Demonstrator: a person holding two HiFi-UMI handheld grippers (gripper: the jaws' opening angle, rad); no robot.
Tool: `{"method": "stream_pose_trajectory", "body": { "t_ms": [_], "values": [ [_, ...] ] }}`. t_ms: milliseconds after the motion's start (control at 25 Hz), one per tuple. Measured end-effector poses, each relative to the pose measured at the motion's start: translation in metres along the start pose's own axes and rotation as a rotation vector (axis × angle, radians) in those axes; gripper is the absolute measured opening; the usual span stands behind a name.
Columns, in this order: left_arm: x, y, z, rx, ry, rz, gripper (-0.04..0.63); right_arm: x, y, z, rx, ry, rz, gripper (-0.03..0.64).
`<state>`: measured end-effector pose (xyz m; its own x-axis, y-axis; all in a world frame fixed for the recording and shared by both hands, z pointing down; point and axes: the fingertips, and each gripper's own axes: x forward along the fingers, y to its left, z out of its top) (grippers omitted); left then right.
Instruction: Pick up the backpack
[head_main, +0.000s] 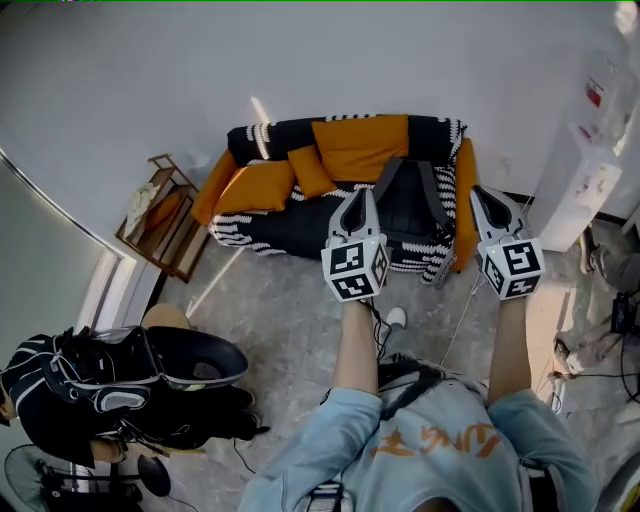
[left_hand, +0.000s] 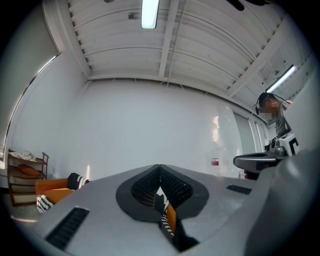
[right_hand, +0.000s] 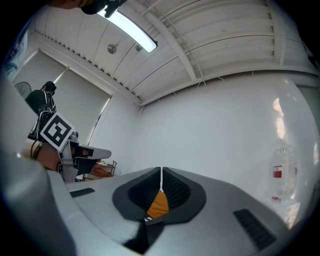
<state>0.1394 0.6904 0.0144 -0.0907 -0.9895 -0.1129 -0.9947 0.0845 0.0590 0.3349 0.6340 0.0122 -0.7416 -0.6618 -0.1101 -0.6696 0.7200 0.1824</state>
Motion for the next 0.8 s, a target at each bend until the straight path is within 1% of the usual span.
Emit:
{"method": "stream_pose_trajectory", "body": {
  "t_ms": [160,240,320,480,560,680,760,800],
  "values": [
    [0.029,0.004,-0.001,-0.009,-0.025,-0.035,0.021,0.02,-0.019,-0.004,-0.006,0.0,-0.025,0.032],
    [0.045,0.008,-0.009,-0.051,-0.049,-0.067,0.021,0.036,-0.029,-0.015,0.001,0.011,-0.038,0.032],
    [0.066,0.02,-0.022,-0.08,-0.045,-0.077,0.022,0.059,-0.033,-0.03,0.001,0.033,-0.034,0.032],
    [0.11,0.049,-0.054,-0.09,0.031,-0.069,0.021,0.113,-0.035,-0.062,0.04,0.09,-0.016,0.032],
    [0.142,0.066,-0.068,-0.1,0.067,-0.068,0.021,0.147,-0.039,-0.077,0.057,0.114,-0.006,0.032],
    [0.188,0.091,-0.086,-0.158,0.105,-0.067,0.022,0.196,-0.048,-0.103,0.083,0.162,0.009,0.032],
    [0.215,0.102,-0.104,-0.187,0.139,-0.088,0.022,0.221,-0.062,-0.122,0.115,0.196,-0.009,0.032],
    [0.229,0.106,-0.115,-0.19,0.166,-0.1,0.023,0.233,-0.071,-0.132,0.133,0.213,-0.026,0.032]
  ]
}}
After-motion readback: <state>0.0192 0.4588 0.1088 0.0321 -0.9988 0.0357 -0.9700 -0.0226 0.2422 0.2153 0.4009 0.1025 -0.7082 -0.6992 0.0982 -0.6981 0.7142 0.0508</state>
